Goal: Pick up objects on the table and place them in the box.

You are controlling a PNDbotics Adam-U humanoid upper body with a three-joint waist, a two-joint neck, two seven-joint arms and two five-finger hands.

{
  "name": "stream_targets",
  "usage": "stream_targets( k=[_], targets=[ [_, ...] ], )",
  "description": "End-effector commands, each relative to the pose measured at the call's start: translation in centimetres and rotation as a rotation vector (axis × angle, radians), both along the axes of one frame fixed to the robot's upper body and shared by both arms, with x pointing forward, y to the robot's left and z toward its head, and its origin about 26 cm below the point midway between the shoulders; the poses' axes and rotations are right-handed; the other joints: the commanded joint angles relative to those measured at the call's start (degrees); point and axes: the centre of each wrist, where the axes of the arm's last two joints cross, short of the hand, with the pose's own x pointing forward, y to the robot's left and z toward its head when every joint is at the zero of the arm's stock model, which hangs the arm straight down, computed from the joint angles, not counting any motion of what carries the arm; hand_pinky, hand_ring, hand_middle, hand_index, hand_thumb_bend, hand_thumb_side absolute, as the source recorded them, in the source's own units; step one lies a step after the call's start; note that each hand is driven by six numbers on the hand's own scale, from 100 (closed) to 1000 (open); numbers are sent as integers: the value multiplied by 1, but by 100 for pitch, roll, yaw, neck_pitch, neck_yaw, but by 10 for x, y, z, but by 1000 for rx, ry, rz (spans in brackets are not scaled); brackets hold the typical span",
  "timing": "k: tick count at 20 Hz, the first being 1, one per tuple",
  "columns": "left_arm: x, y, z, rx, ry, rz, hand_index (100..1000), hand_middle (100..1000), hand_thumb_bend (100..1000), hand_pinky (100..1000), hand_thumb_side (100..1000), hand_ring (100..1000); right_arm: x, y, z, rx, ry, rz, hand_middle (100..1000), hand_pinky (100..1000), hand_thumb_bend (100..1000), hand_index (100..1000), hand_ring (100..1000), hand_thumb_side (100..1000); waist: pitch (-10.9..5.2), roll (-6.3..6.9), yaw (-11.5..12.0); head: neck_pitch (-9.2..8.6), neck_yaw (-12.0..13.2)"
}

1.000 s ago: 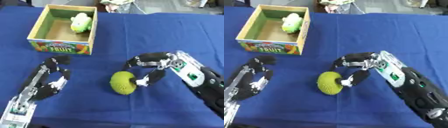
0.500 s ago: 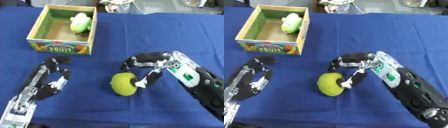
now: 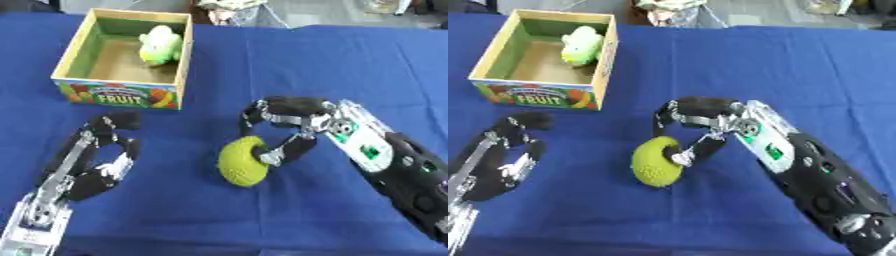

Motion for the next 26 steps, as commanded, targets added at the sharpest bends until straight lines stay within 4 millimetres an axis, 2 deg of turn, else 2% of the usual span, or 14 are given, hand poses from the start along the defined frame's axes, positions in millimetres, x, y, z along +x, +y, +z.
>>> stream_targets(
  k=[1,4,8,13,17,21,26],
  targets=[
    [1,1,6,-4,-20,1,858,759,225,550,534,773,3,-3,26,77,-51,-14,609,861,100,259,800,206,-70,15,-14,29,10],
    [1,2,6,-7,-23,9,858,758,226,550,532,772,4,-4,47,124,-84,-21,608,861,100,262,800,210,-75,12,-17,29,16],
    [1,2,7,-9,-24,14,858,758,227,550,532,772,8,-8,85,195,-169,-41,615,862,100,268,801,215,-80,7,13,29,9],
    [1,2,6,-5,-23,10,857,758,228,551,533,772,19,-12,128,274,-275,-101,623,863,100,279,802,154,-76,-7,84,29,-44],
    [1,-1,7,-1,-22,-6,856,758,229,551,533,772,34,-2,156,317,-333,-137,633,865,100,292,805,117,-64,-22,183,24,-115],
    [2,-4,7,4,-20,-29,854,758,231,551,535,772,48,19,173,328,-373,-154,645,865,100,310,810,103,-47,-43,305,-14,-225],
    [2,-5,7,6,-20,-37,854,758,231,551,535,772,57,25,171,318,-398,-163,645,865,100,310,810,103,-42,-48,336,-24,-252]
  ],
)
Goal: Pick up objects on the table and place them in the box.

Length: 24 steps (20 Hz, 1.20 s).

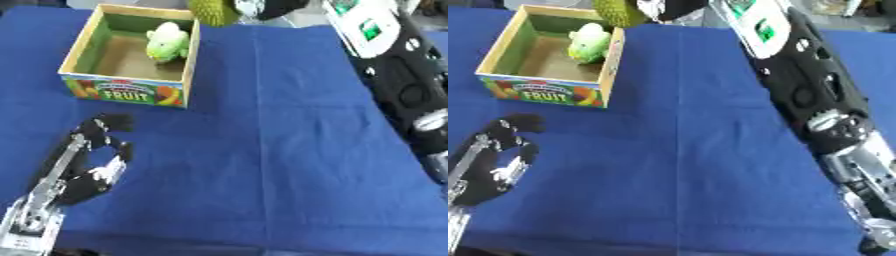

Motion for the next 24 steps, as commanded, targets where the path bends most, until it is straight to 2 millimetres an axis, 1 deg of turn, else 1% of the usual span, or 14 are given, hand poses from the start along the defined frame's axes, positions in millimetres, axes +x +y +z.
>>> stream_targets(
  k=[1,2,4,6,9,12,15,17,19,20,21,22,23,24],
  targets=[
    [1,-2,6,0,-20,-17,854,757,232,551,539,772,2,-1,13,6,-44,-14,678,875,100,352,824,126,-71,22,21,-49,-44],
    [2,-5,6,4,-20,-37,854,757,232,551,539,772,4,4,14,3,-39,-17,683,877,100,361,827,133,-55,3,93,-100,-112],
    [2,-12,7,14,-17,-81,854,757,232,551,541,772,8,18,17,-3,-2,-33,688,879,100,370,829,144,-35,-42,333,-163,-280],
    [3,-16,7,20,-14,-108,854,757,232,551,541,772,13,34,11,-10,57,-53,691,880,100,377,831,153,-24,-65,469,-194,-375],
    [3,-19,8,23,-14,-128,853,757,232,552,542,772,20,54,-2,-12,118,-91,691,881,100,396,832,173,-13,-75,583,-222,-467],
    [3,-21,9,24,-16,-142,854,757,233,552,542,772,27,62,-18,-11,151,-132,693,880,100,421,833,184,5,-76,671,-249,-548],
    [4,-23,9,24,-16,-155,854,757,233,552,543,772,31,67,-33,-11,171,-178,698,879,100,464,833,197,24,-67,737,-273,-613],
    [4,-23,10,24,-18,-159,854,757,233,552,543,771,33,68,-43,-17,179,-215,709,877,100,534,835,190,38,-57,766,-296,-645],
    [4,-24,10,23,-20,-162,854,757,233,552,543,771,34,69,-52,-21,181,-255,716,876,100,568,837,182,49,-46,785,-312,-663],
    [4,-24,10,23,-20,-162,853,757,233,553,544,771,34,69,-56,-22,180,-276,723,876,100,631,838,179,53,-43,791,-316,-671],
    [4,-24,11,23,-20,-162,852,757,233,553,545,771,34,69,-59,-22,177,-298,732,876,100,722,839,171,55,-39,795,-320,-676],
    [4,-24,11,23,-20,-162,853,757,234,553,545,772,34,69,-62,-21,172,-318,738,878,100,771,840,169,57,-36,794,-324,-677],
    [4,-24,11,23,-21,-162,853,757,234,553,545,771,34,70,-65,-20,163,-335,739,885,100,840,841,164,59,-33,791,-329,-676],
    [4,-24,11,22,-21,-161,854,757,234,553,545,771,34,70,-67,-17,151,-350,741,891,100,883,842,154,61,-30,783,-335,-672]
  ],
)
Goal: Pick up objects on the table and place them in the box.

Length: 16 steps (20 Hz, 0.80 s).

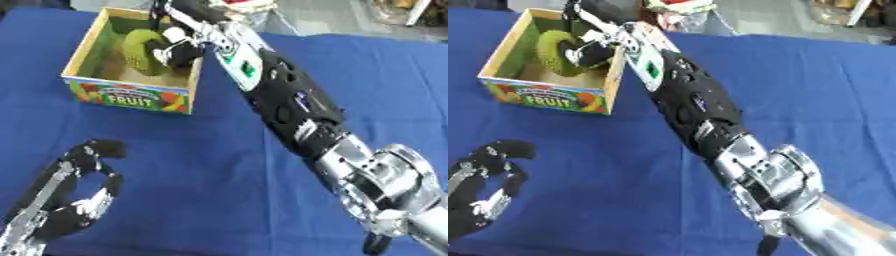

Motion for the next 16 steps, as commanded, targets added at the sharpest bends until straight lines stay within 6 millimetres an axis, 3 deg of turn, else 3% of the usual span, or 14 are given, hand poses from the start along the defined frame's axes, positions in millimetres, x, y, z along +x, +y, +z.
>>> stream_targets(
  k=[1,5,7,11,16],
  targets=[
    [0,-2,6,-6,-22,-10,854,757,234,553,545,771,0,2,9,2,-71,-45,745,893,100,902,844,147,-80,73,-13,-78,-12],
    [0,-2,6,-8,-21,-7,855,757,232,554,547,771,-1,5,5,-16,-135,-57,774,893,100,942,855,180,-80,85,-76,-78,7],
    [0,-1,6,-10,-19,-2,855,757,234,554,546,771,-2,5,7,-29,-170,-51,772,891,100,939,854,138,-85,97,-118,-73,32],
    [-1,2,4,-16,-15,17,855,757,234,554,545,771,-4,0,18,-23,-254,-20,742,879,100,910,840,149,-112,126,-269,-41,142],
    [-2,8,2,-23,-11,58,854,758,234,555,543,772,-11,-10,28,69,-318,37,704,865,100,909,821,273,-140,144,-514,18,318]
  ],
)
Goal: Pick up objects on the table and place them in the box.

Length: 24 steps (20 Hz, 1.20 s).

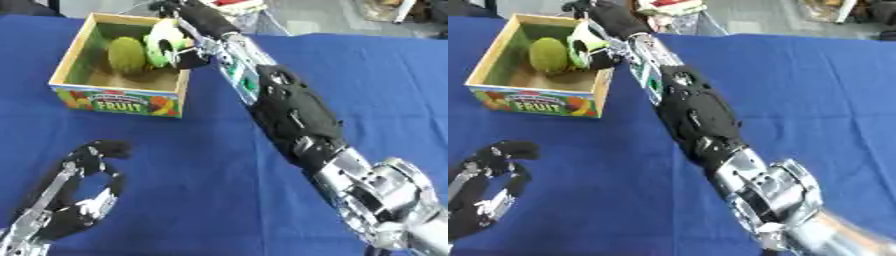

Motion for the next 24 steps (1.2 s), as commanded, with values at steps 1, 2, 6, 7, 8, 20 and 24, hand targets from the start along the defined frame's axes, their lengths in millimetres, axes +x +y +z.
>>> stream_targets(
  k=[1,2,6,7,8,20,24],
  targets=[
    [0,6,5,-5,-20,33,854,758,234,555,542,772,-5,-10,25,53,-90,43,702,864,100,907,820,279,-137,42,-84,36,131],
    [-1,7,4,-6,-19,44,854,758,234,555,543,772,-7,-14,27,62,-106,57,700,864,100,905,820,290,-148,37,-139,59,177],
    [-2,13,2,-7,-16,77,853,759,233,555,542,772,-17,-31,31,90,-160,114,688,862,100,897,814,340,-168,29,-338,112,359],
    [-2,13,2,-8,-17,82,853,759,234,555,541,773,-19,-36,31,95,-173,129,687,862,100,895,814,347,-171,30,-370,123,398],
    [-2,14,2,-9,-18,87,853,760,234,555,541,773,-22,-41,30,99,-186,145,686,862,100,894,813,355,-173,30,-397,128,434],
    [-2,23,3,-20,-29,152,854,770,238,557,538,777,-65,-104,-16,236,-209,232,656,843,100,866,800,454,-125,60,-776,123,829],
    [-1,23,6,-25,-39,161,853,771,238,557,538,778,-83,-119,-33,316,-142,180,637,829,100,848,788,485,-77,95,-898,104,903]
  ],
)
